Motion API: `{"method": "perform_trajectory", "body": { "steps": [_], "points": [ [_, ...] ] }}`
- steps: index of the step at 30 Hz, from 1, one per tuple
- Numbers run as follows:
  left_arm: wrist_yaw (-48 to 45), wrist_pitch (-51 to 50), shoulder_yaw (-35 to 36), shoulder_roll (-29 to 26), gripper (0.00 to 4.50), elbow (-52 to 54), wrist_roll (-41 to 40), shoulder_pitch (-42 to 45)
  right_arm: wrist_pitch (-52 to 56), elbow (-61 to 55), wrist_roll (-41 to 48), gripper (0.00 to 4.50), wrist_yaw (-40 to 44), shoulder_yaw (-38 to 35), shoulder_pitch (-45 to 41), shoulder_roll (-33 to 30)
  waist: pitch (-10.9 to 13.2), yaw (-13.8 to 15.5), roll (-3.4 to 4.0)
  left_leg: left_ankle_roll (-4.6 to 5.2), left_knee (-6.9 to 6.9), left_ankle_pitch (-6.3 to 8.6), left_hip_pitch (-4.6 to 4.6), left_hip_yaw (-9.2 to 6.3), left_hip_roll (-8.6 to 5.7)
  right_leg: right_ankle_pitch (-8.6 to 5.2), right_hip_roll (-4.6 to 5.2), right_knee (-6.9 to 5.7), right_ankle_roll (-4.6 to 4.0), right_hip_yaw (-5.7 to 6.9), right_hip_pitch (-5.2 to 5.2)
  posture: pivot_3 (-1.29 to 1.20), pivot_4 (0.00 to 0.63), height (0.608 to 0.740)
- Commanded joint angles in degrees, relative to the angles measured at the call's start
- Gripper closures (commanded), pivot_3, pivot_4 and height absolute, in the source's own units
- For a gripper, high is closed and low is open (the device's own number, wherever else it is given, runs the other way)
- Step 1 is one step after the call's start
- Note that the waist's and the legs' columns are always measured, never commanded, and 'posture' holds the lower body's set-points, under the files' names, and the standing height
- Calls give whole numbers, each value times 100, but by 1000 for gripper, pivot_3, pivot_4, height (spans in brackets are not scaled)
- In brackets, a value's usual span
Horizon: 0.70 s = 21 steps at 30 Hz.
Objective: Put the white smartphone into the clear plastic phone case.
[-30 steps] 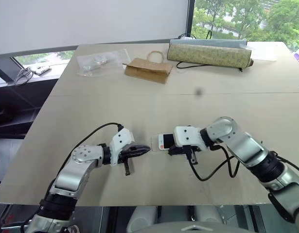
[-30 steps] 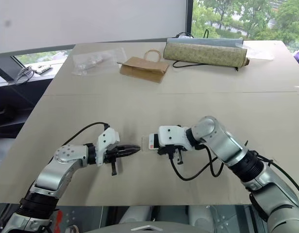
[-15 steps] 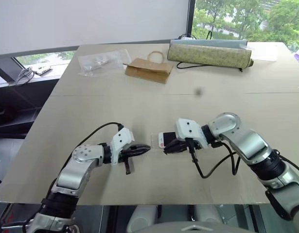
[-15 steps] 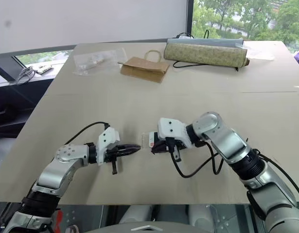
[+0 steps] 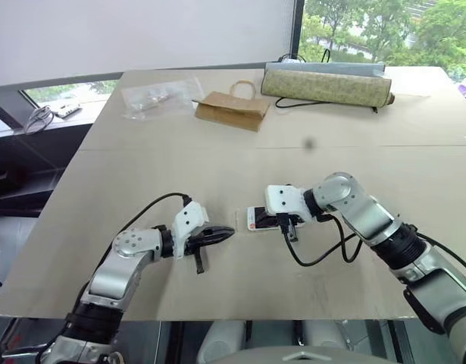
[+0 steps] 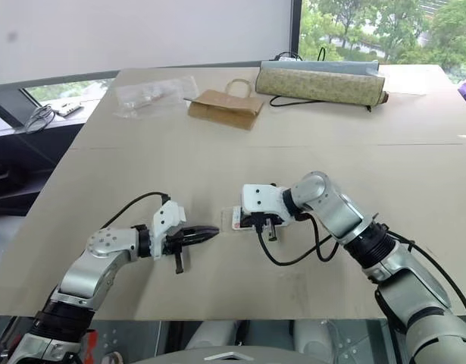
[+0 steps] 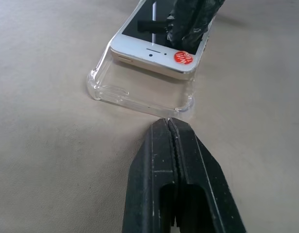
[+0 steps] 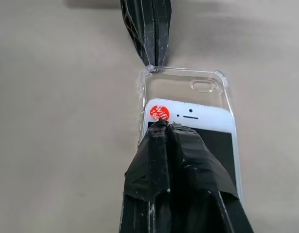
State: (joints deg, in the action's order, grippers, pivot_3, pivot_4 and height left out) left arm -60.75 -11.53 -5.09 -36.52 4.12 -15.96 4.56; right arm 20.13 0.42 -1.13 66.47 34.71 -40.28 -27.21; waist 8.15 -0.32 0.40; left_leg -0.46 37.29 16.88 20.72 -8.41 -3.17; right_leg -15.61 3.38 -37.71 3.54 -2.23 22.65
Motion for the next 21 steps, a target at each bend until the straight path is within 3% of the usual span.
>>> {"method": "perform_trajectory", "body": {
  "steps": [1,12,16,21],
  "points": [
    [127,-147,-123,3,4500,-6,128,-97,-199,340,-545,4440,81,447,41,-58,-8,-11,0,0,0,0,-1,0,0,0,0,0,0,0,-1,0,150,740],
    [223,-321,-149,35,4500,196,99,-139,-555,1070,-1186,4440,553,1166,79,261,-102,-42,0,13,-2,7,-21,1,0,0,-22,-2,0,-5,-18,0,150,740],
    [258,-382,-119,15,4500,308,73,-205,-678,1412,-1289,4440,743,1191,116,400,-122,-55,7,27,-36,17,-107,5,3,-5,-25,15,0,-10,-99,0,150,740],
    [309,-433,-91,4,4500,414,64,-289,-840,1931,-1386,4440,834,1230,165,580,-193,-77,24,27,-46,16,-123,8,6,-5,-31,14,0,-15,-103,0,150,740]
  ]
}}
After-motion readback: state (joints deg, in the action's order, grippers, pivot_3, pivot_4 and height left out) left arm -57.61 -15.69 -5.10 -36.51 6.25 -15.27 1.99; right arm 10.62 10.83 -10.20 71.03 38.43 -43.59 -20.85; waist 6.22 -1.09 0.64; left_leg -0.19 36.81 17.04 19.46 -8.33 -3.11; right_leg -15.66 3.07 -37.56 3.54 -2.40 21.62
